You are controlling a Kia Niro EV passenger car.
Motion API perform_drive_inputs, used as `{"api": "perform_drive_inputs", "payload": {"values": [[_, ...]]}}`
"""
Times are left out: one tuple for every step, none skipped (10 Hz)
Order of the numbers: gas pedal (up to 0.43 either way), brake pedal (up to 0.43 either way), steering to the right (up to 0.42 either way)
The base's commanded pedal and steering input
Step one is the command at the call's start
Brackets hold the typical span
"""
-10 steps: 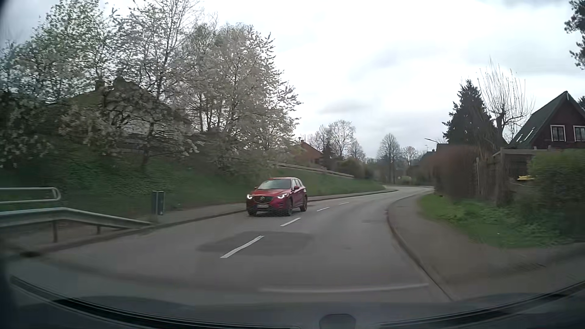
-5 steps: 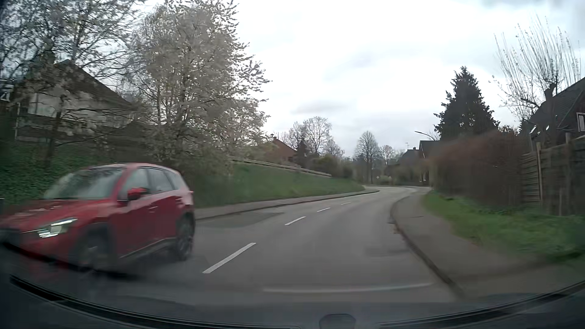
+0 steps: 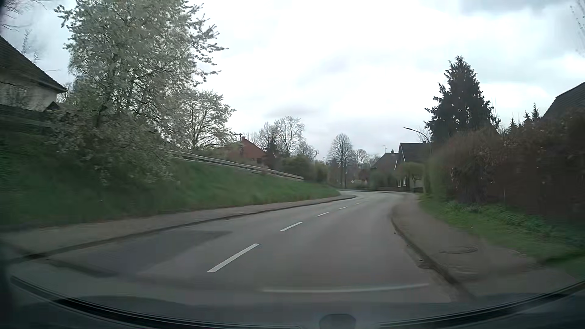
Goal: Follow the waypoints while adhering to traffic rules and regulations
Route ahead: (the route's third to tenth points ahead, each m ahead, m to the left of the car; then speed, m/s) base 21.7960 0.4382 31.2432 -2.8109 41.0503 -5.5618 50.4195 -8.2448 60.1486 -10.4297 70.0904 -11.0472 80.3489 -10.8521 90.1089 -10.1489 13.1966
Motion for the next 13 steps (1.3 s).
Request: {"api": "perform_drive_inputs", "payload": {"values": [[0.169,0.000,0.075],[0.169,0.000,0.069],[0.169,0.000,0.064],[0.169,0.000,0.064],[0.169,0.000,0.063],[0.177,0.000,0.059],[0.177,0.000,0.052],[0.177,0.006,0.048],[0.177,0.000,0.049],[0.177,0.000,0.049],[0.177,0.000,0.050],[0.169,0.006,0.050],[0.169,0.000,0.050]]}}
